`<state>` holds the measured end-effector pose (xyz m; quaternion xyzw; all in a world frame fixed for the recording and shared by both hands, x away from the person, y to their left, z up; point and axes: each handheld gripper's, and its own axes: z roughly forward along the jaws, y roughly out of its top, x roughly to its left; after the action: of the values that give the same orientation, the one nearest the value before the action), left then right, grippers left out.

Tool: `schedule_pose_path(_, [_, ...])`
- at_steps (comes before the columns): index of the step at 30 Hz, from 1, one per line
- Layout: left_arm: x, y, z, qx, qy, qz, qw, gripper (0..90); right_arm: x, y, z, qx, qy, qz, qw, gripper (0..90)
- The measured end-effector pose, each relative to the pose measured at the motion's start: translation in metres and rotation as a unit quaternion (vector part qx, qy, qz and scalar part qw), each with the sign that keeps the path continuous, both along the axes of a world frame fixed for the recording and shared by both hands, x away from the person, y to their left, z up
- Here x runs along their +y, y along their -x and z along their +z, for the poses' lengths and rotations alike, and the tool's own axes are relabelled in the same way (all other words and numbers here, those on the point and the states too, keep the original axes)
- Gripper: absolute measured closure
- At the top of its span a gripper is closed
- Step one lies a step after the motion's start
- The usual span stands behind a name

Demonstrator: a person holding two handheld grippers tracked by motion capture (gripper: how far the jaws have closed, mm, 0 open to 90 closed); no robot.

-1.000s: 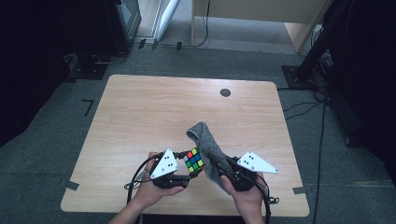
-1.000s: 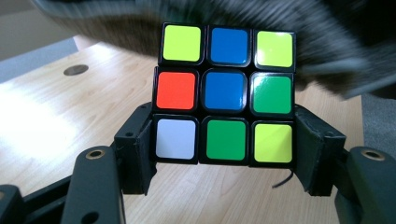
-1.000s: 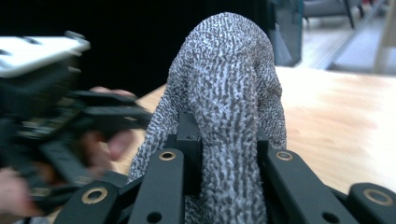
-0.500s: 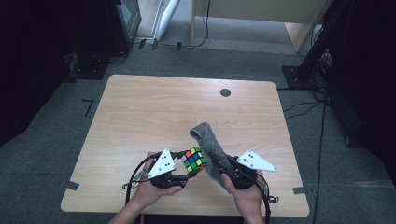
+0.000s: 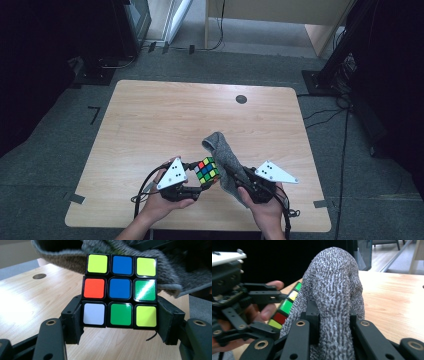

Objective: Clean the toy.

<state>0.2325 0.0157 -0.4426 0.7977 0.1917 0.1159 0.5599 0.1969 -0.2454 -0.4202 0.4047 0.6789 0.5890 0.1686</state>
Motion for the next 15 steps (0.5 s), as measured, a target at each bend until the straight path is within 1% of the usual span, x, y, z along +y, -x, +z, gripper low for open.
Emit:
schedule_pose_path(1, [0.0, 0.0, 0.0, 0.001, 0.001, 0.001, 1.0, 34.6, 0.002, 0.002, 0.003, -0.01, 0.002, 0.007, 0.9999, 75.0])
schedule_pose_path(3, [0.001, 0.0, -0.001, 0.001, 0.003, 0.001, 1.0, 34.5, 0.007, 0.006, 0.009, -0.022, 0.002, 0.021, 0.9995, 74.9])
schedule_pose_path(5, [0.0, 0.0, -0.001, -0.007, -0.002, 0.006, 1.0, 34.5, 0.008, 0.007, 0.01, -0.027, 0.004, 0.021, 0.9994, 74.8])
schedule_pose_path(6, [-0.001, 0.001, -0.001, -0.01, -0.008, 0.011, 0.9999, 34.5, 0.007, 0.006, 0.009, -0.022, 0.003, 0.021, 0.9995, 74.8])
schedule_pose_path(7, [-0.001, 0.001, -0.002, -0.011, -0.009, 0.014, 0.9998, 34.6, 0.005, 0.003, 0.006, -0.01, 0.002, 0.016, 0.9998, 74.8])
schedule_pose_path(8, [-0.002, 0.001, -0.002, -0.009, -0.009, 0.018, 0.9998, 34.5, 0.003, 0.001, 0.003, -0.005, 0.006, 0.01, 0.9999, 74.8])
schedule_pose_path(9, [-0.001, 0.001, -0.003, -0.007, -0.008, 0.019, 0.9998, 34.5, 0.001, -0.002, -0.001, 0.009, 0.007, 0.001, 0.9999, 74.9])
schedule_pose_path(10, [-0.001, 0.001, -0.003, -0.006, -0.008, 0.021, 0.9997, 34.5, -0.001, -0.003, -0.003, 0.02, 0.001, -0.002, 0.9998, 74.9])
schedule_pose_path(11, [-0.001, 0.001, -0.004, -0.007, -0.009, 0.023, 0.9997, 34.5, -0.001, -0.004, -0.004, 0.023, -0.004, 0.0, 0.9997, 74.9])
schedule_pose_path(13, [-0.001, 0.001, -0.004, -0.008, -0.005, 0.026, 0.9996, 34.5, 0.002, -0.001, 0.0, 0.013, 0.001, 0.006, 0.9999, 74.9])
schedule_pose_path(15, [0.0, 0.001, -0.003, -0.006, -0.002, 0.025, 0.9997, 34.5, 0.006, 0.003, 0.006, -0.001, -0.005, 0.022, 0.9997, 74.8])
